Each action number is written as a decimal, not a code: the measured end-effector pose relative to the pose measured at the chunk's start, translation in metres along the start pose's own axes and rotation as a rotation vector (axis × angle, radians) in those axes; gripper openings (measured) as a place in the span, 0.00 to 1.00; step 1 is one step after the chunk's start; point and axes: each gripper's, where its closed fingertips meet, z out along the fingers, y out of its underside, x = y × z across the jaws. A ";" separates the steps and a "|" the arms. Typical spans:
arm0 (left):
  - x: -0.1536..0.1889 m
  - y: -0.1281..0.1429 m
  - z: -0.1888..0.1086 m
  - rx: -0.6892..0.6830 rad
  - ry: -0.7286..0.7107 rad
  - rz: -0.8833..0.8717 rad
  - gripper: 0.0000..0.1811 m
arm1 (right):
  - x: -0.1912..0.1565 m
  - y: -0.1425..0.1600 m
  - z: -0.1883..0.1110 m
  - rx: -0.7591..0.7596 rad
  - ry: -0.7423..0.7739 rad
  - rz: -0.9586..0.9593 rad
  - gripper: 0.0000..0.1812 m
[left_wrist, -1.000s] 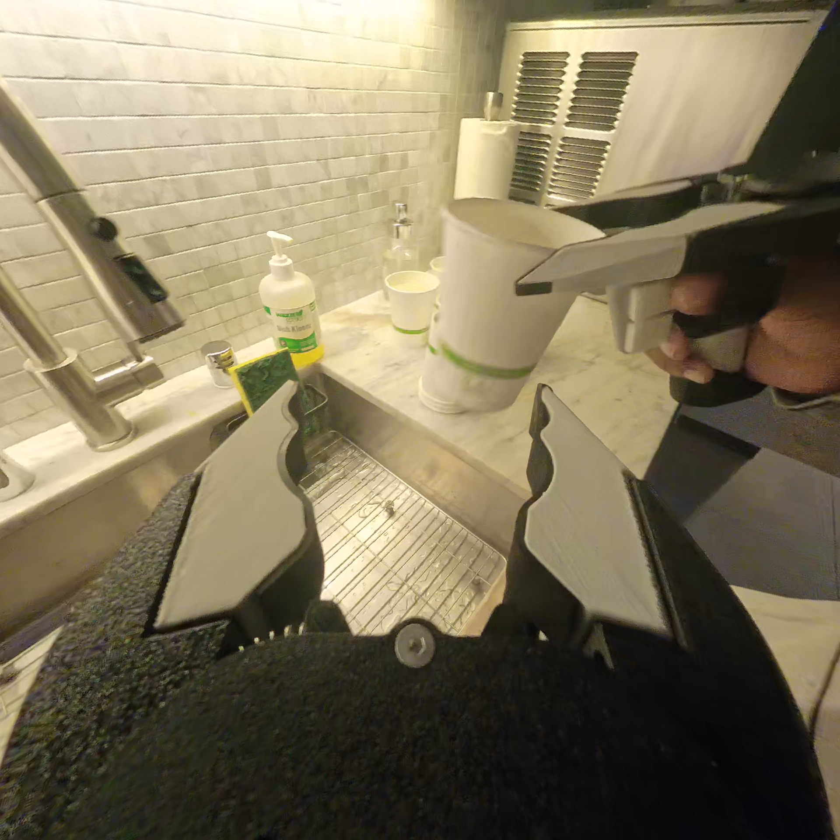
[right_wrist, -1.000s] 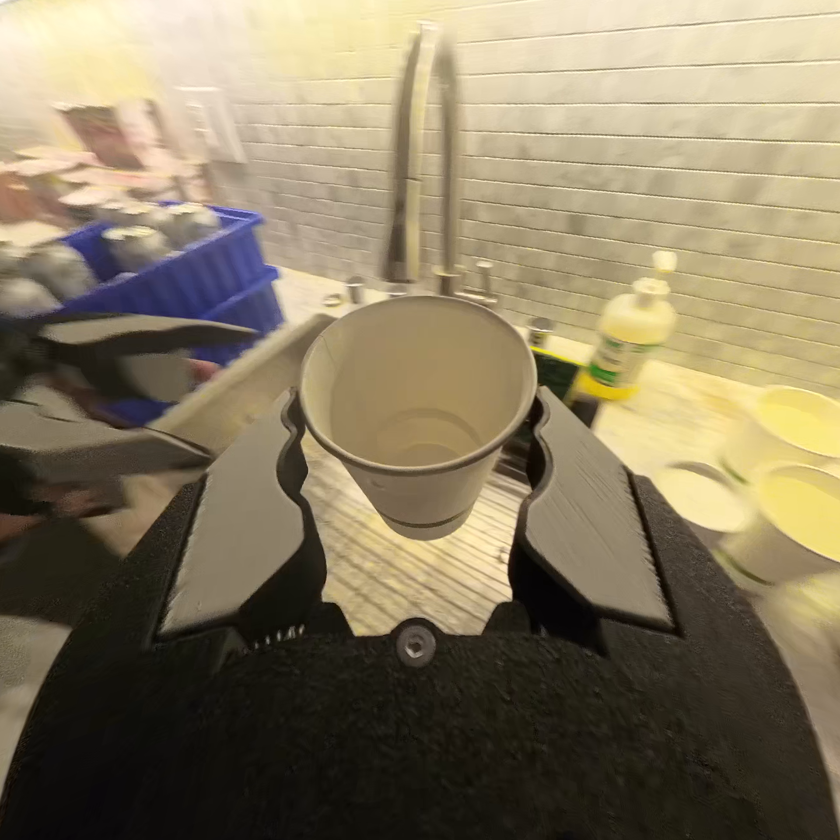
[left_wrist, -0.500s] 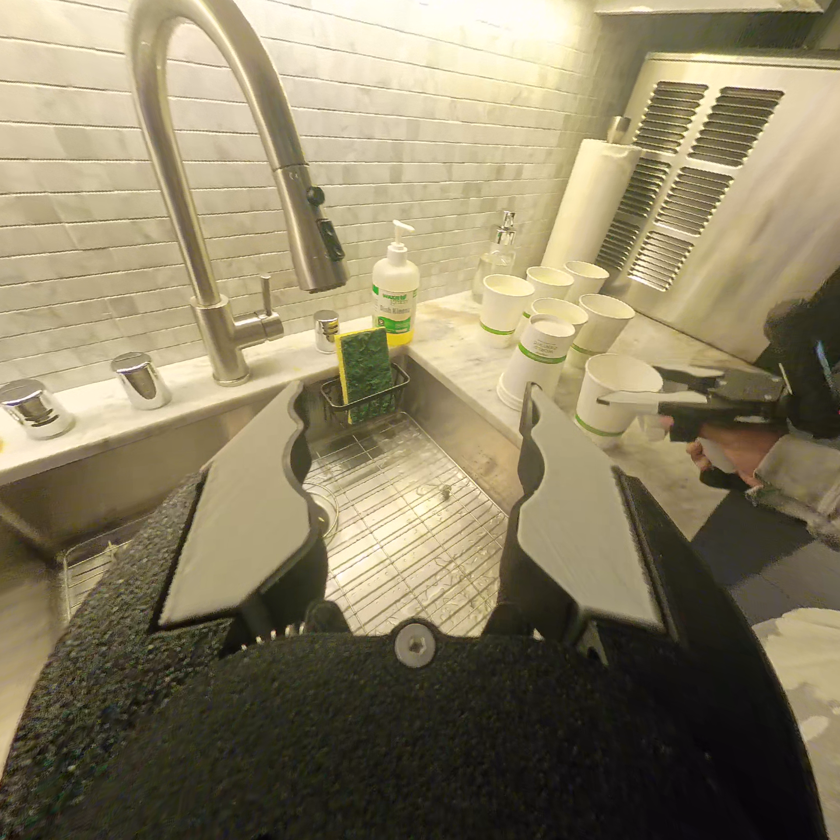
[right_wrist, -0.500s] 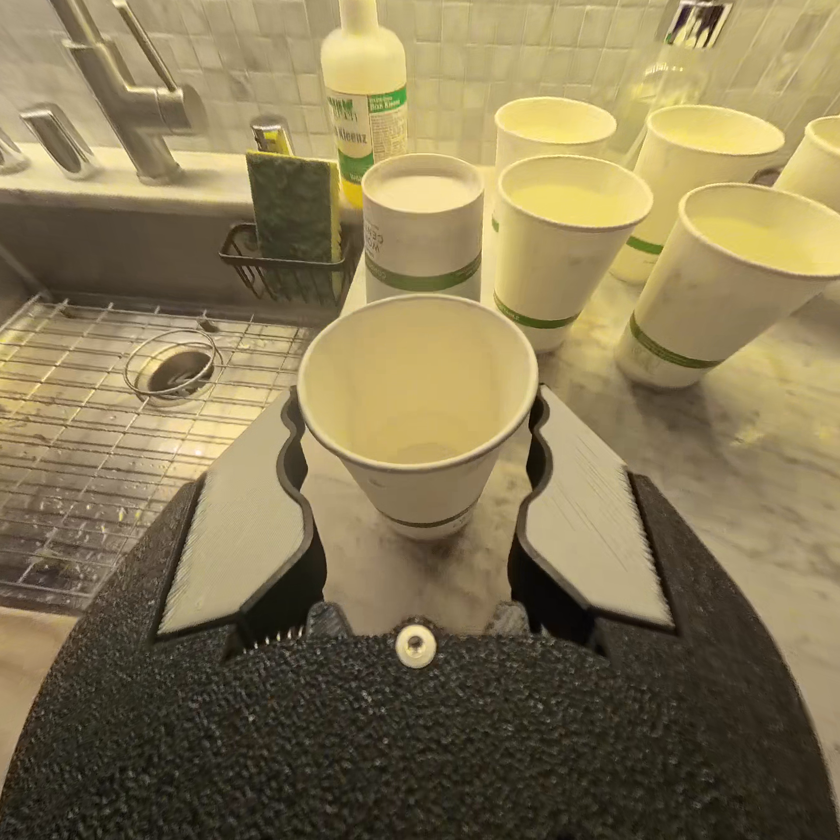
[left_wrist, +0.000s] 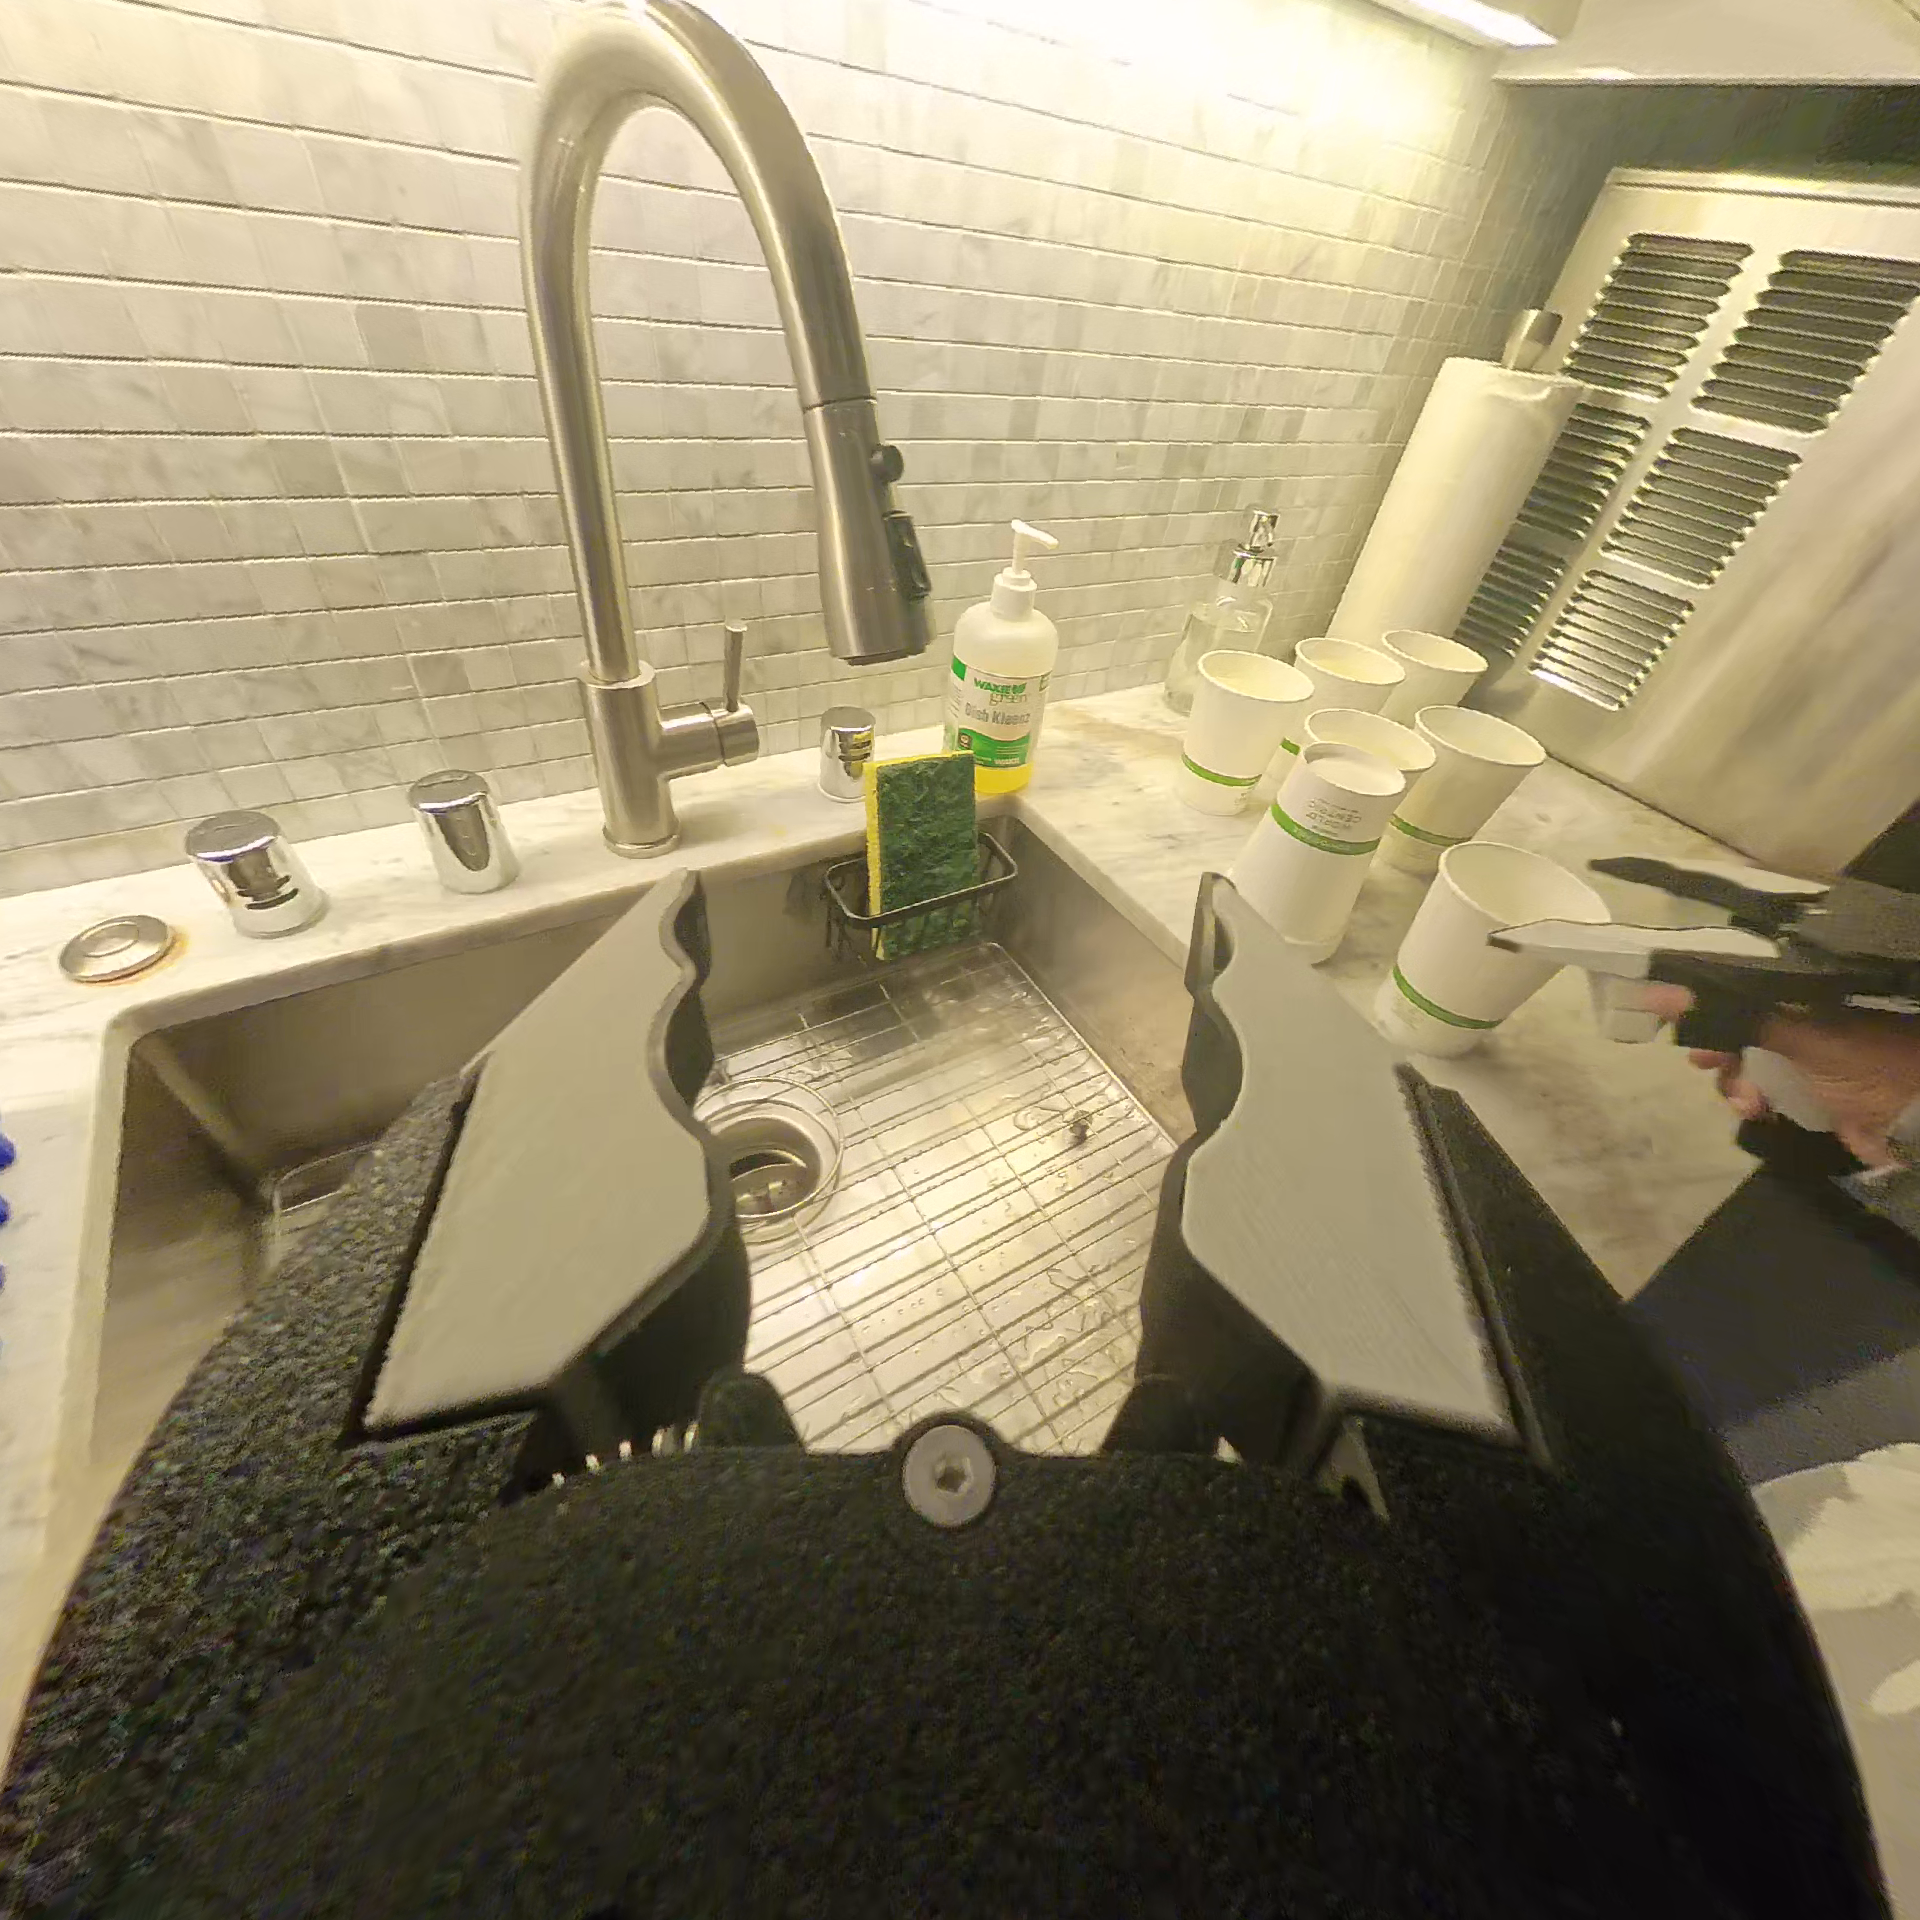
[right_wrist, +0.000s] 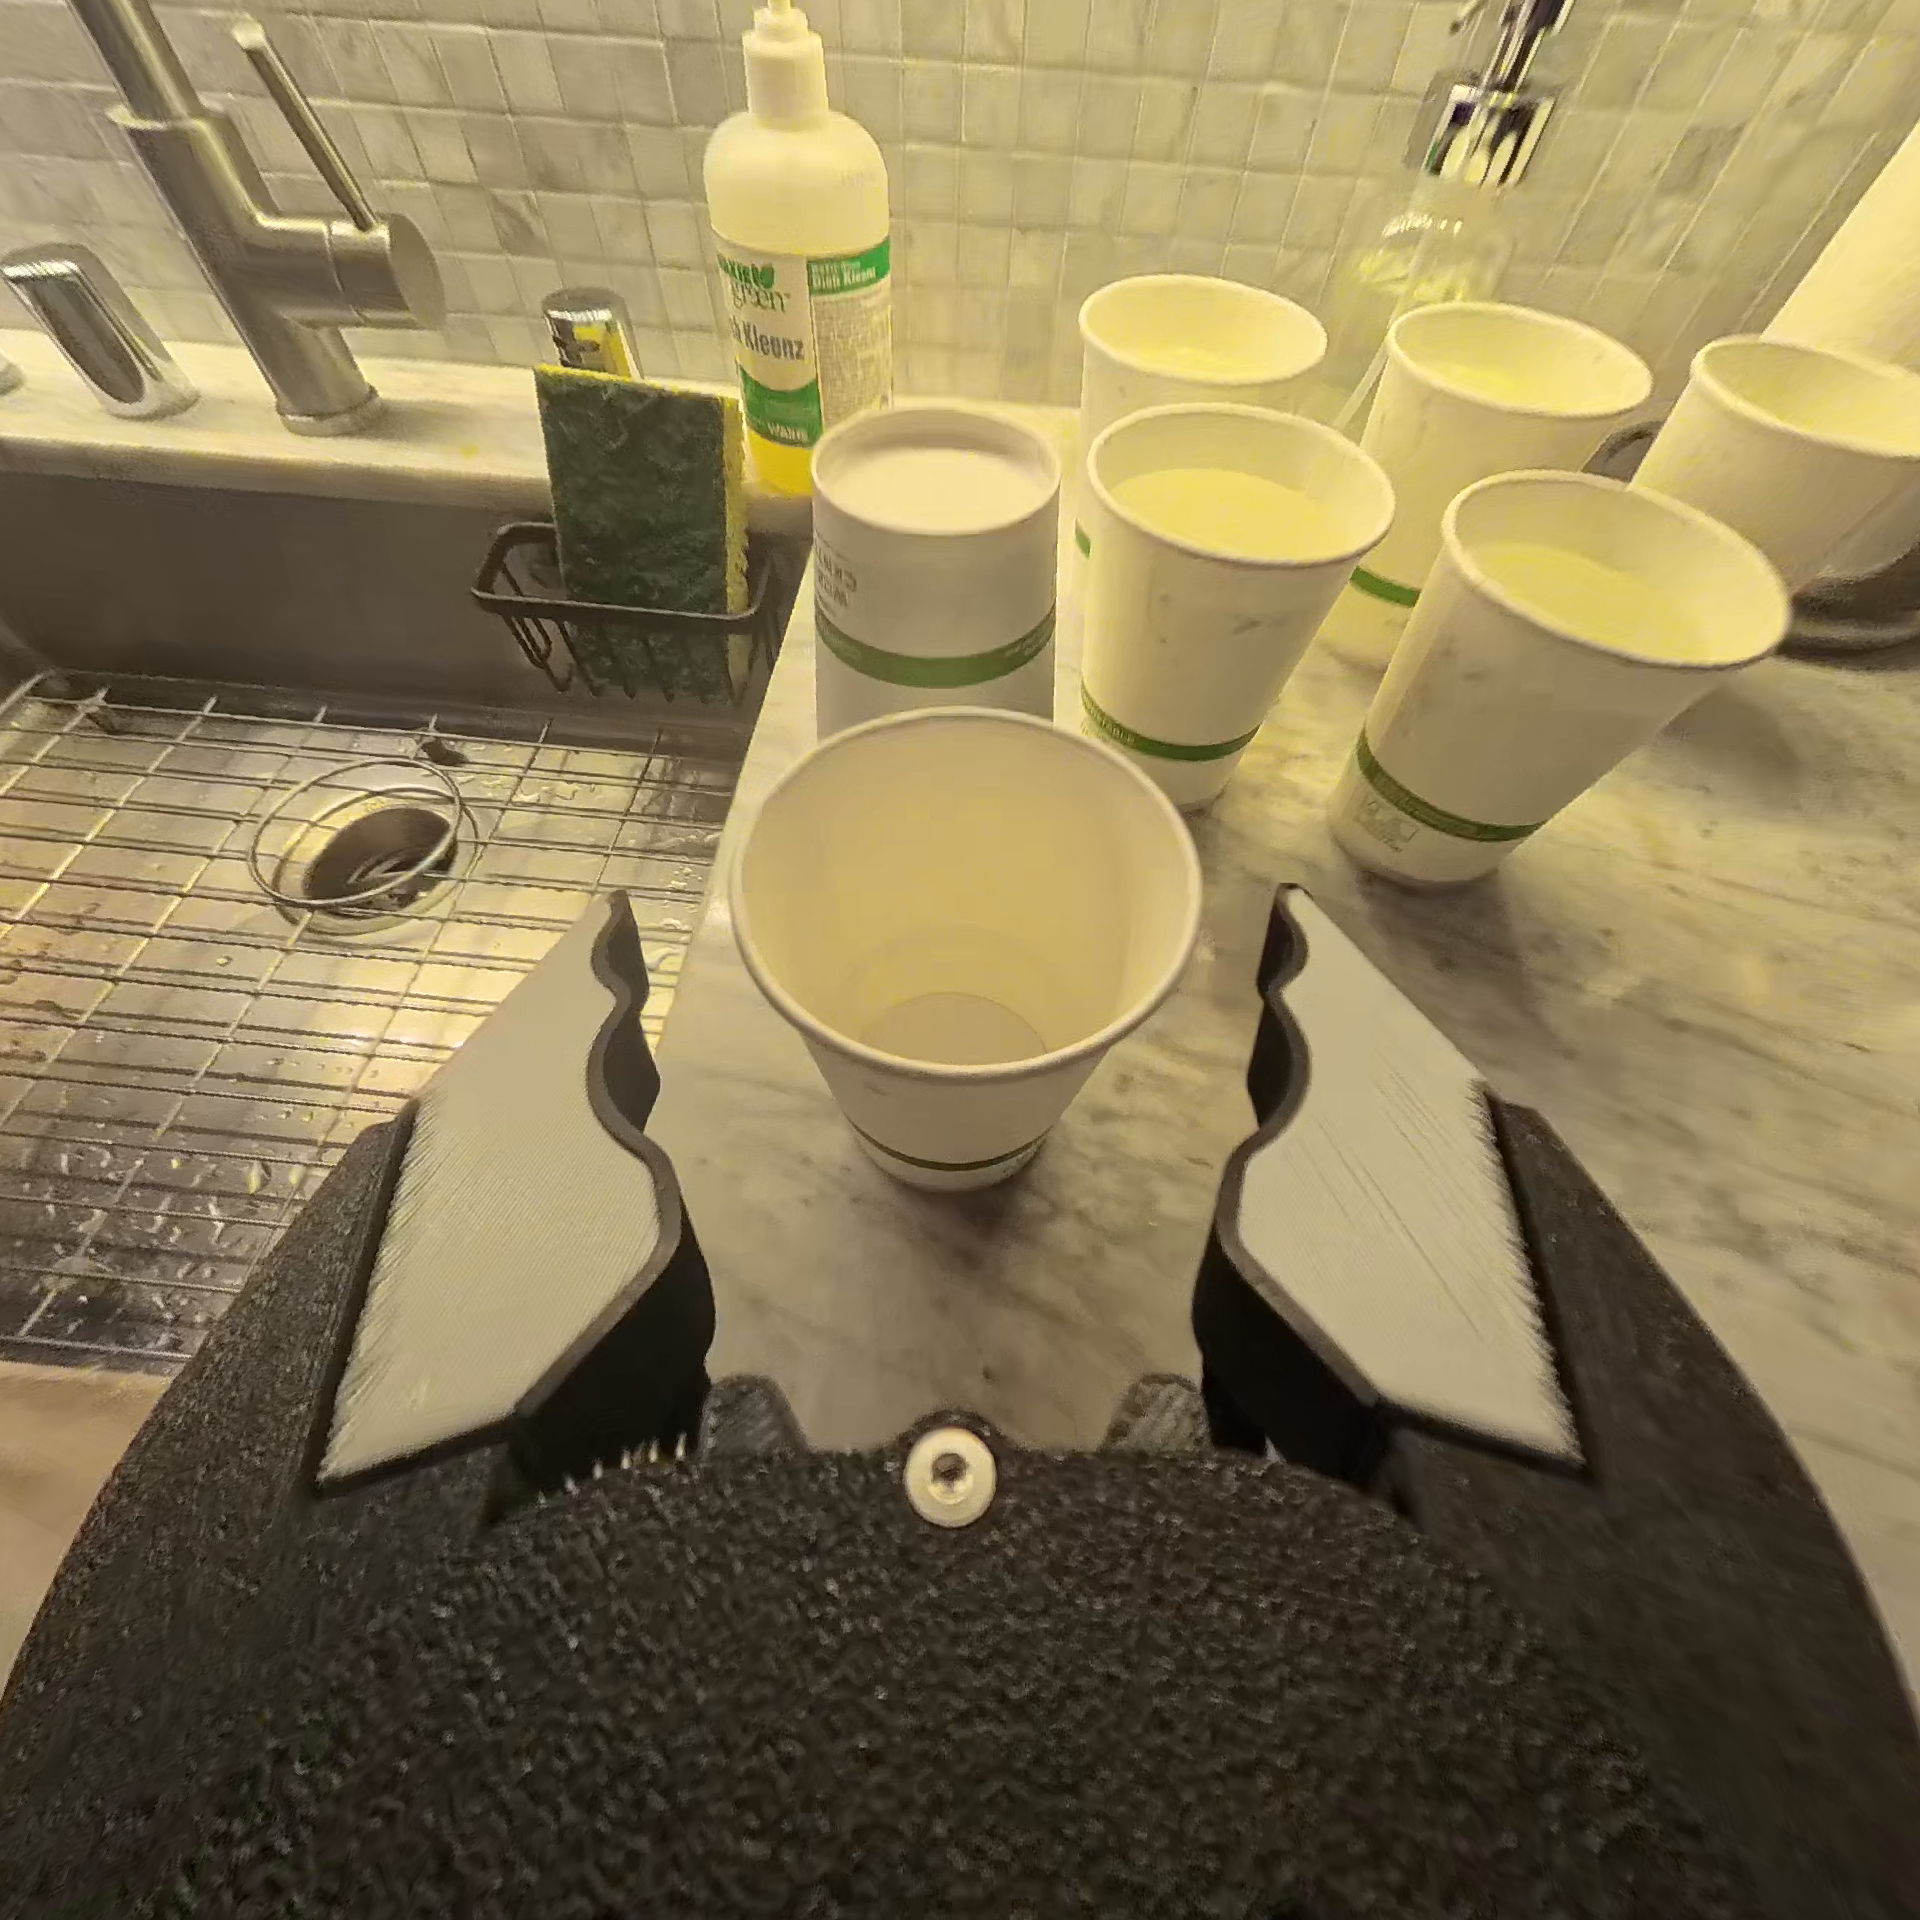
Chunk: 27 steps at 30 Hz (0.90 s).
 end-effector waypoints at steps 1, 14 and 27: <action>-0.004 -0.001 -0.002 0.002 -0.011 0.001 0.51 | 0.000 -0.007 -0.007 0.016 0.005 -0.005 0.64; -0.096 -0.026 -0.062 0.036 -0.230 -0.009 0.47 | -0.060 -0.101 -0.058 0.212 -0.115 -0.011 0.47; -0.273 -0.064 -0.176 -0.115 -0.528 0.077 0.42 | -0.168 -0.100 -0.036 0.197 -0.314 -0.072 0.00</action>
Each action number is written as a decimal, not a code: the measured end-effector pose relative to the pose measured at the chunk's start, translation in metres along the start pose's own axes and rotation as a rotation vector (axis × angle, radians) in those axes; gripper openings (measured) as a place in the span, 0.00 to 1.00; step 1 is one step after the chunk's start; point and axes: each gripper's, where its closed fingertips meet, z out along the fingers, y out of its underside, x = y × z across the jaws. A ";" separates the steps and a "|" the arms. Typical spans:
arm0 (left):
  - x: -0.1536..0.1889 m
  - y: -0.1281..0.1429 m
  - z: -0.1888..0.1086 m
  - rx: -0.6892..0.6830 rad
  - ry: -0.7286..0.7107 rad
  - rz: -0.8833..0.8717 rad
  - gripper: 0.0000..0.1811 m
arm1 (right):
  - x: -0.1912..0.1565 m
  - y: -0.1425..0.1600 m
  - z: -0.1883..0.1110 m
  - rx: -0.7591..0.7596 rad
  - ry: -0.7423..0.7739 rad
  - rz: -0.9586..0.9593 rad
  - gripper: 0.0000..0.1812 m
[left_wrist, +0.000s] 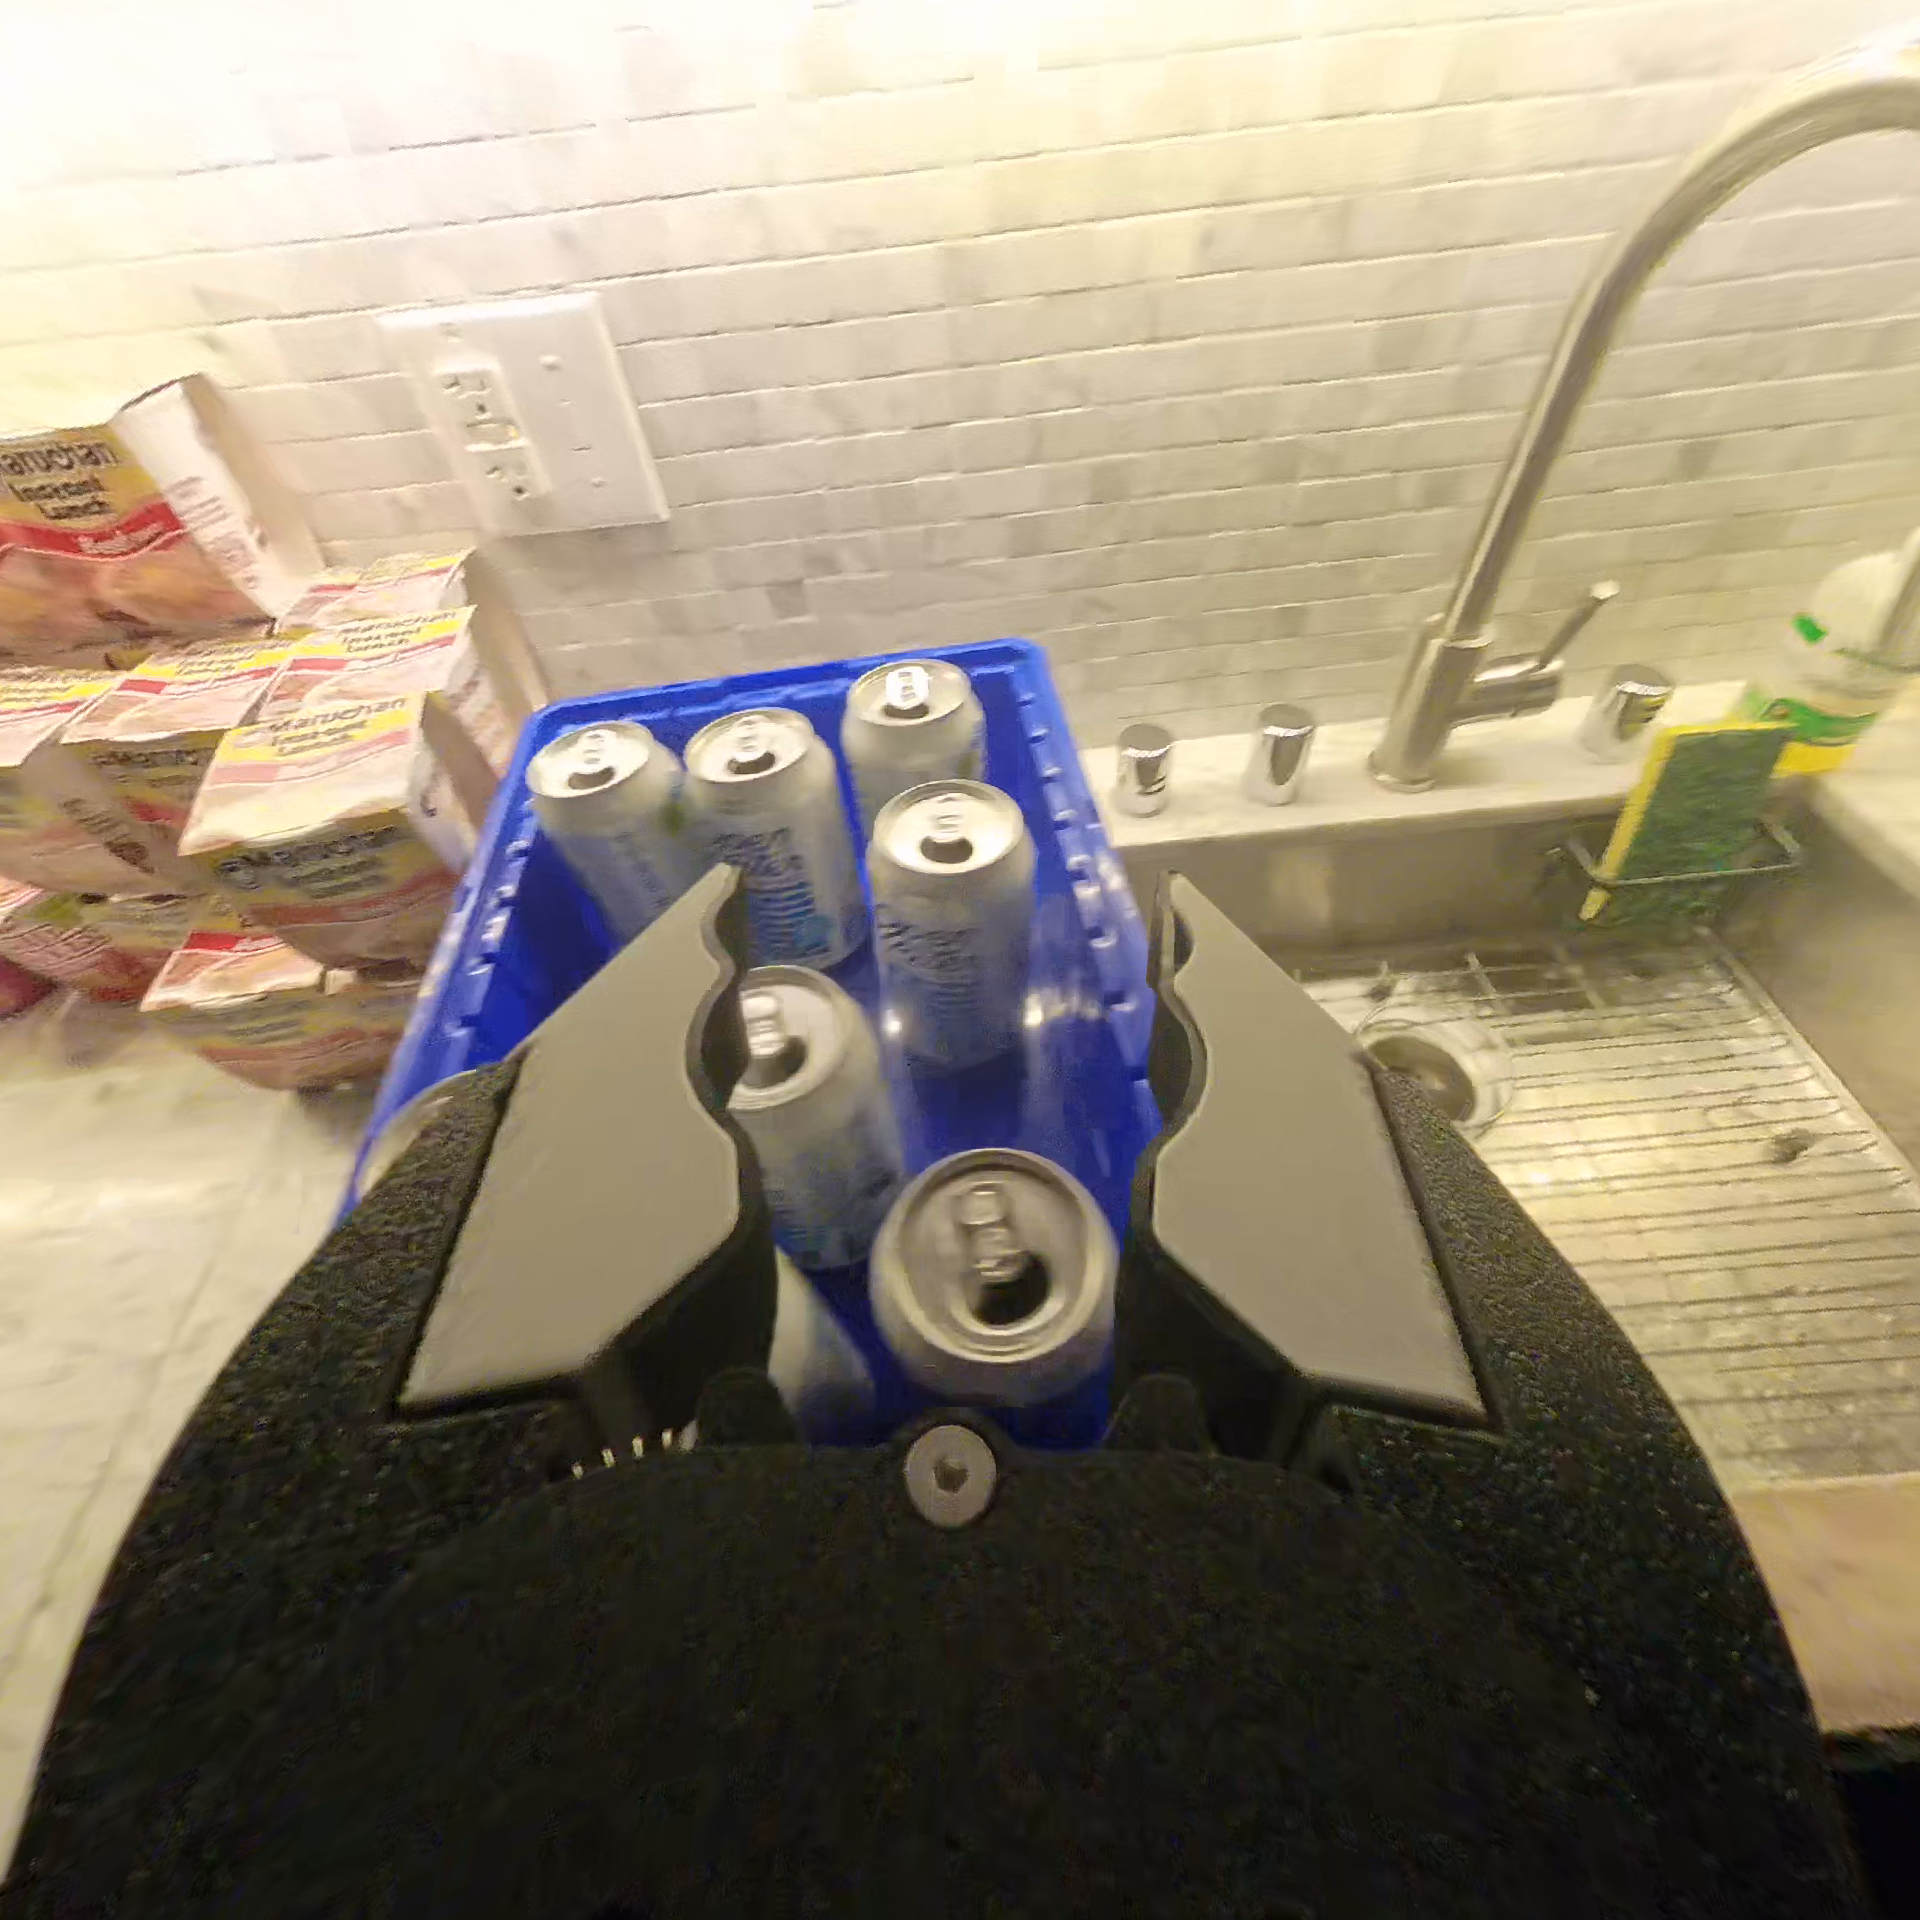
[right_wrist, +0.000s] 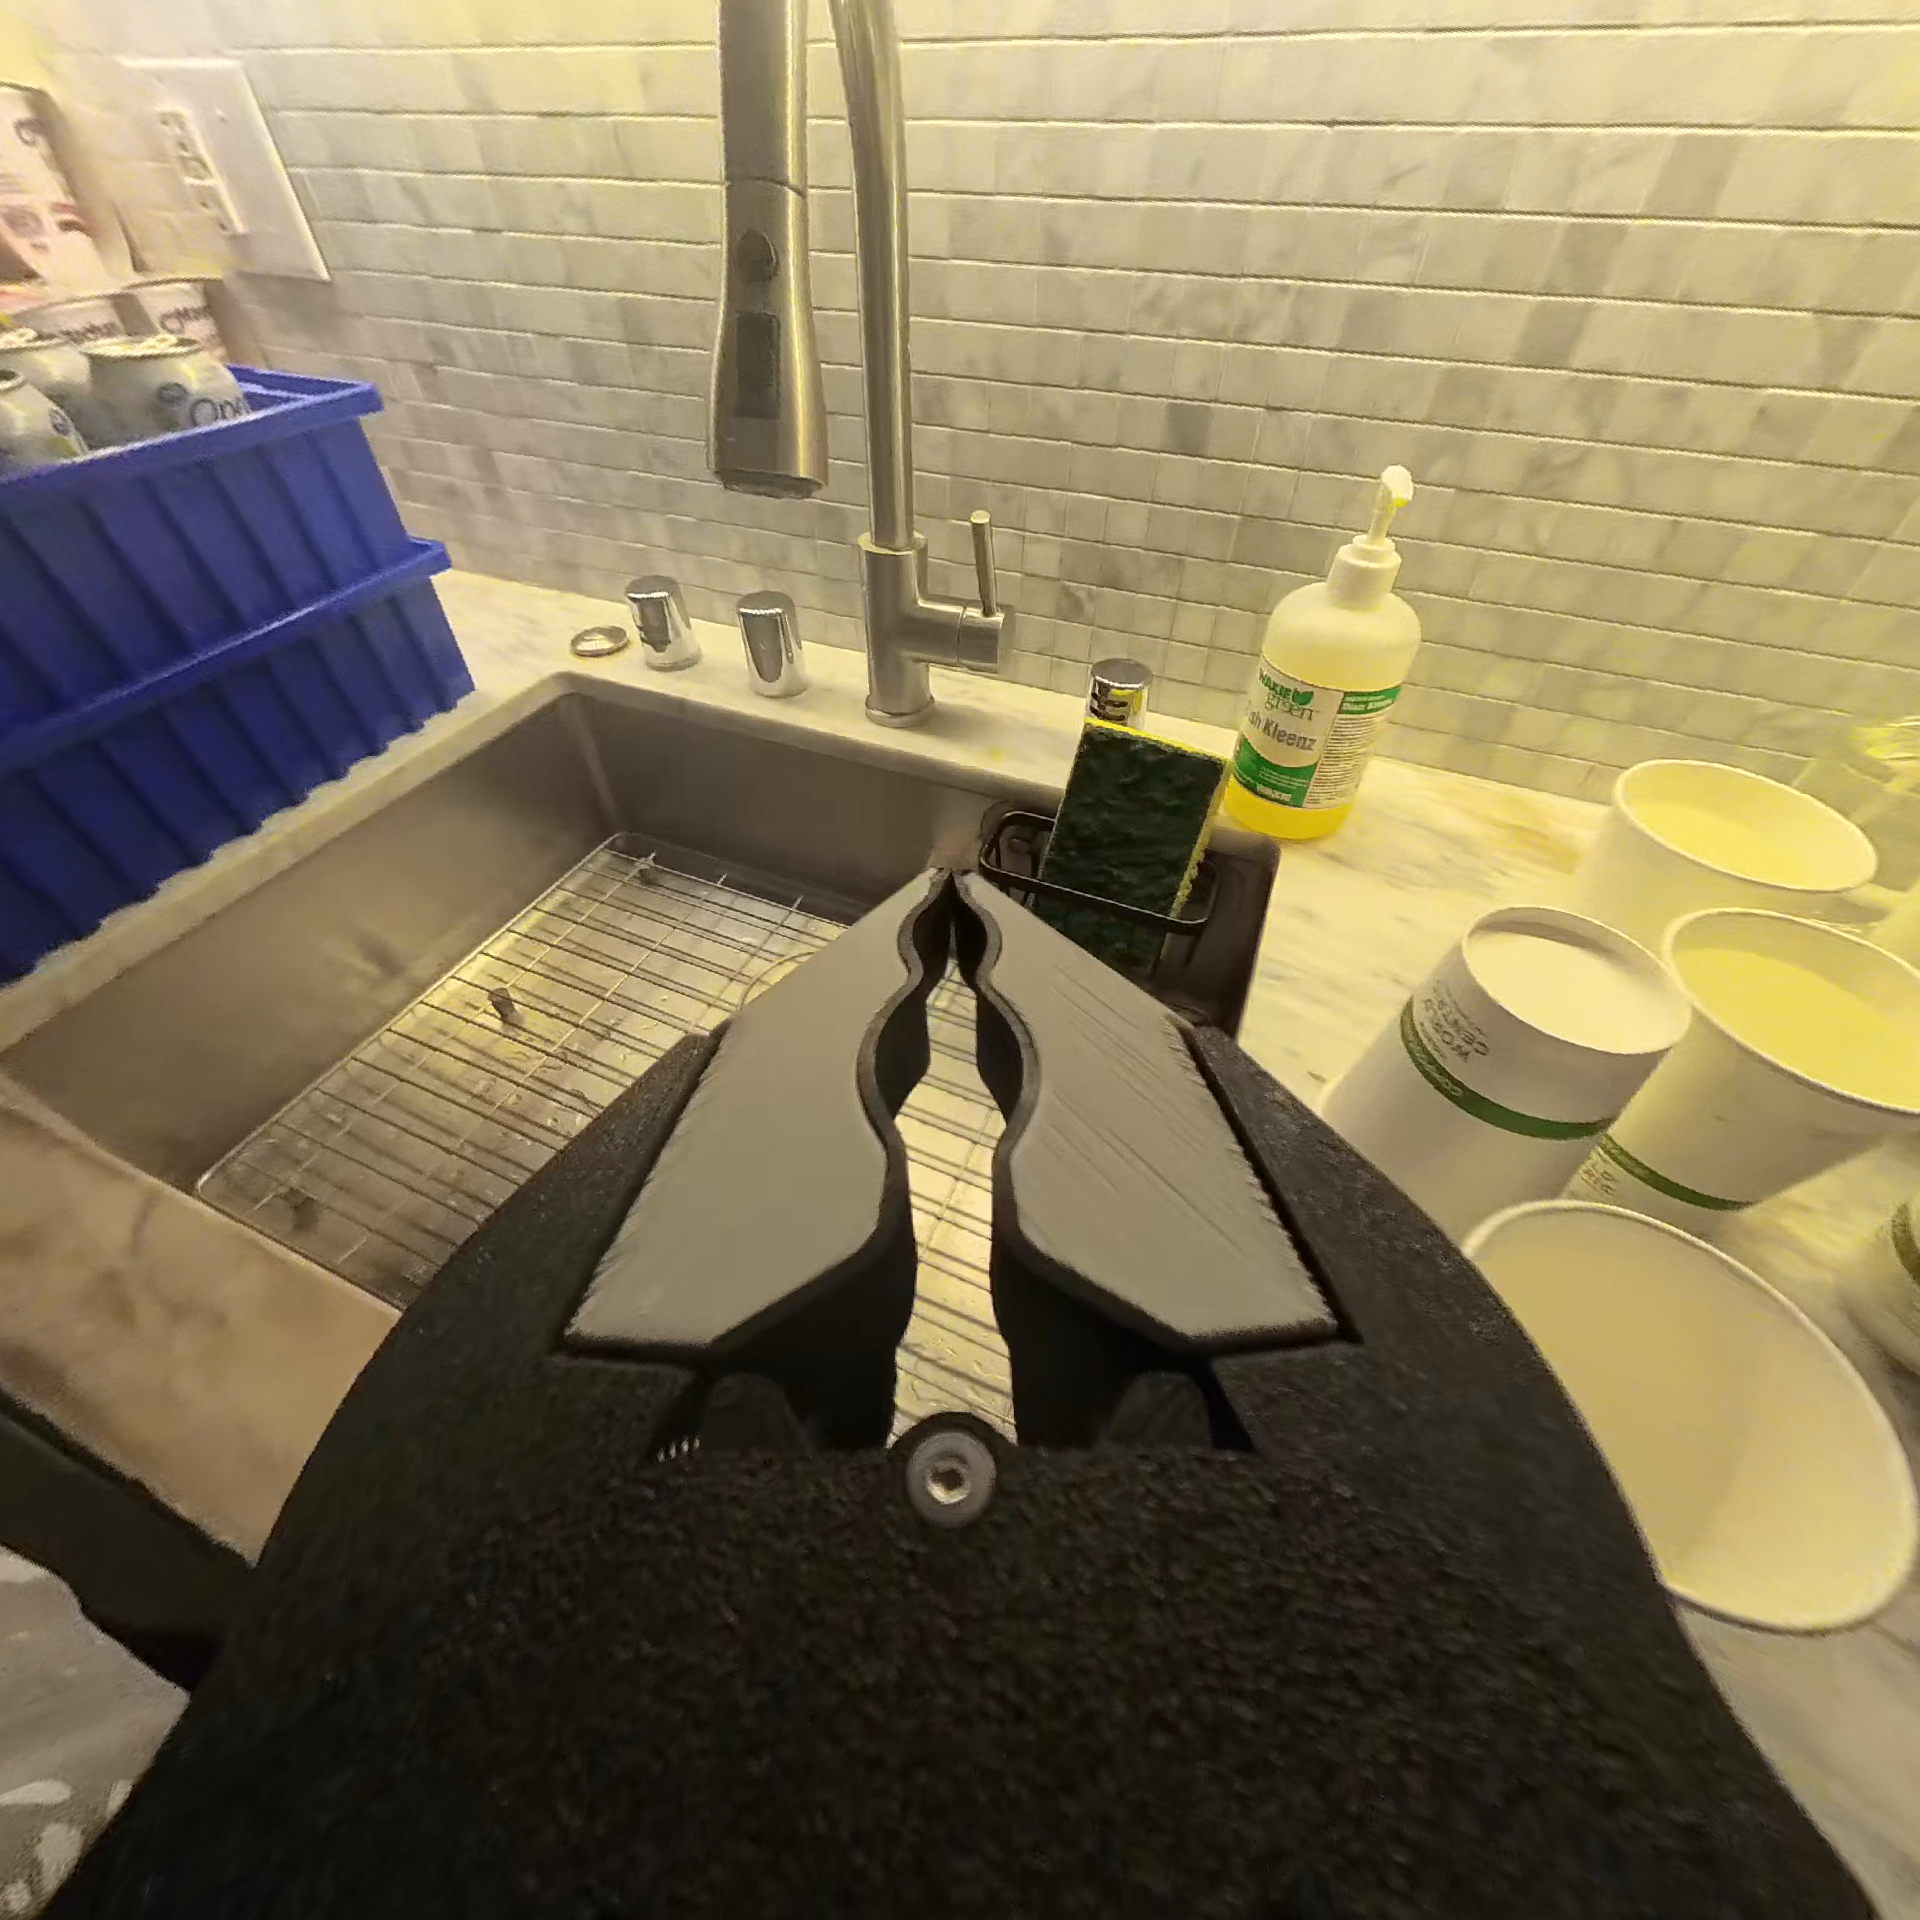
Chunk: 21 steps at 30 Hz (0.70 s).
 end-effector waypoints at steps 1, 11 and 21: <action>-0.011 0.001 0.004 -0.031 0.007 0.009 0.42 | -0.003 0.000 0.002 -0.001 0.000 0.006 0.00; -0.022 0.038 0.088 -0.527 0.407 0.286 0.45 | -0.038 0.002 0.010 -0.051 -0.024 0.067 0.33; -0.004 0.094 0.157 -0.758 0.569 0.520 0.47 | -0.066 0.032 -0.009 -0.120 0.058 0.100 0.42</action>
